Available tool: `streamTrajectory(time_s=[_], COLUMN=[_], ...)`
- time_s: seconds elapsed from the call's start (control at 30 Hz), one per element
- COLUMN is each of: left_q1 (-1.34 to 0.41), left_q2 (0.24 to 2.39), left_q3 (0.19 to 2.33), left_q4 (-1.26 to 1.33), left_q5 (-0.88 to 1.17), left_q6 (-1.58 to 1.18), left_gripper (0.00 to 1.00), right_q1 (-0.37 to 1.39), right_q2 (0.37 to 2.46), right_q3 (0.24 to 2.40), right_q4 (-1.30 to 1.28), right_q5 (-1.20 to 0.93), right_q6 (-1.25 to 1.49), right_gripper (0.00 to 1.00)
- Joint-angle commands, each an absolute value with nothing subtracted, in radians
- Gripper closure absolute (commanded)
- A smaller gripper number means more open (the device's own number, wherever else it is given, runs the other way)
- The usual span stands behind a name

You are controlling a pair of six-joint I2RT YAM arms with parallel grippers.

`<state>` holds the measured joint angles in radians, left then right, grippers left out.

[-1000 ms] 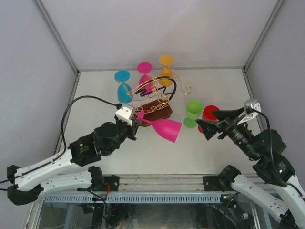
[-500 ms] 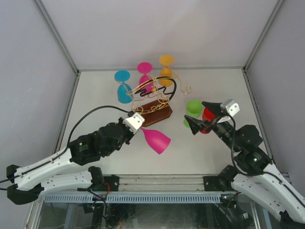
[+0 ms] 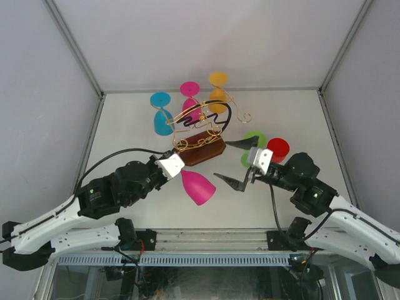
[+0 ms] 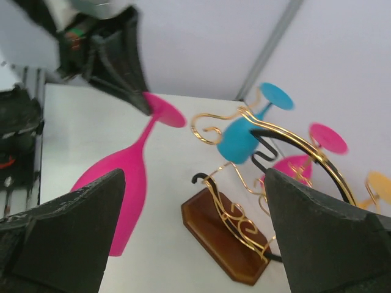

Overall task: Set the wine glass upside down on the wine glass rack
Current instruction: Turn the wine glass upside down at the wine rack.

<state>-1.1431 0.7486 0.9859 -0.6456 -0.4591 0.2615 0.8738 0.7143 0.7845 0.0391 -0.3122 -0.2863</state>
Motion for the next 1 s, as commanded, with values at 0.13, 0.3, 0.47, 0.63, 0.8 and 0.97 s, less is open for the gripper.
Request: streamTrajectory(time_s=[0.13, 0.3, 0.47, 0.63, 0.8, 0.97], left_q1=[-1.144, -1.154, -1.172, -1.192, -1.221, -1.239], left_q2=[0.738, 0.738, 0.774, 0.812, 0.809, 0.808], left_q3=[1.049, 1.047, 1.077, 1.104, 1.117, 1.13], left_q4=[-0.648, -0.65, -0.647, -0.647, -0.635, -0.622], left_q5=[-0.357, -0.282, -0.254, -0.228, -0.173, -0.146], left_q6=[0.398, 0.431, 0.442, 0.46, 0.464, 0.471], left_gripper=[1.0, 1.0, 1.0, 1.0, 1.0, 1.0], right_q1=[0.971, 0.971, 0.972, 0.967, 0.94, 0.935], right_q2=[0.805, 0.863, 0.954, 0.994, 1.008, 1.021], right_q3=[0.889, 0.948, 0.98, 0.98, 0.98, 0.98], right_q4=[-0.075, -0.139, -0.142, -0.095, -0.084, -0.106], right_q5=[-0.411, -0.509, -0.553, -0.567, -0.605, -0.639], right_q6=[-0.577, -0.587, -0.579, -0.58, -0.571, -0.571], right_gripper=[0.12, 0.18, 0.29, 0.4, 0.43, 0.5])
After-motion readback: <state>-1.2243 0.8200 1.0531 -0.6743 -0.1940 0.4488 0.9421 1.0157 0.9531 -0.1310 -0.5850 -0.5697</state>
